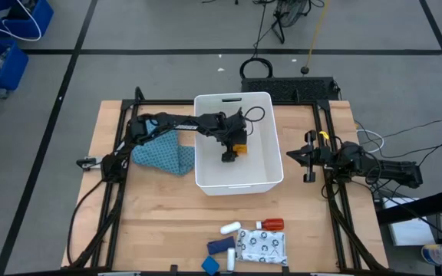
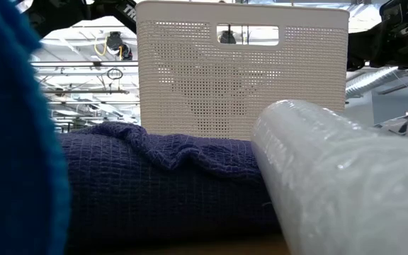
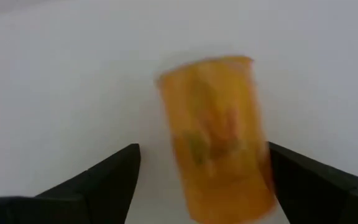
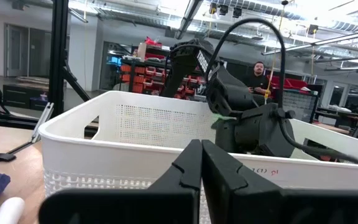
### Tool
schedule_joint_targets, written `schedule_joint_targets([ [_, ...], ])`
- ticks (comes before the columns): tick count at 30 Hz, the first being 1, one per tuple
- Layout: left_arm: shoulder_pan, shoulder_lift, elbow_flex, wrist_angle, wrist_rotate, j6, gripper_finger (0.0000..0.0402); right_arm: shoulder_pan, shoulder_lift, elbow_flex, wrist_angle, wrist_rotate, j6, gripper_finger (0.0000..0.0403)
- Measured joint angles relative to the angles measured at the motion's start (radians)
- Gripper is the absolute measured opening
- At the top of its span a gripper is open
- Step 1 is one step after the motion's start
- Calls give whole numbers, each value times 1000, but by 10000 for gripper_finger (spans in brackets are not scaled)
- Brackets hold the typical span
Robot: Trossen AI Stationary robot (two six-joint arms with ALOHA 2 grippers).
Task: Pick & place medical supplies in basket/bin
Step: Put the pill bottle into the white bin, then put the medicine bottle into the white bin
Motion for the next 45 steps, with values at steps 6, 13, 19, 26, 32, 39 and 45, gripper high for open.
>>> schedule_joint_targets([
  [6,-24,-7,170,-218,-62,49,338,0,0,0,0,2,0,0],
  [13,-47,-7,317,-342,-85,55,338,0,0,0,0,0,0,0],
  [19,-66,-7,503,-516,-140,74,338,0,0,0,0,0,0,0],
  [26,-71,-62,647,-699,-218,76,337,0,0,0,-1,0,1,0],
  [32,-64,-181,640,-789,-250,23,313,0,0,0,-17,0,1,0],
  [39,-63,-323,639,-868,-304,-26,141,0,5,0,-16,0,0,0],
  [45,-63,-423,639,-982,-321,-94,13,0,5,0,-2,0,24,0],
])
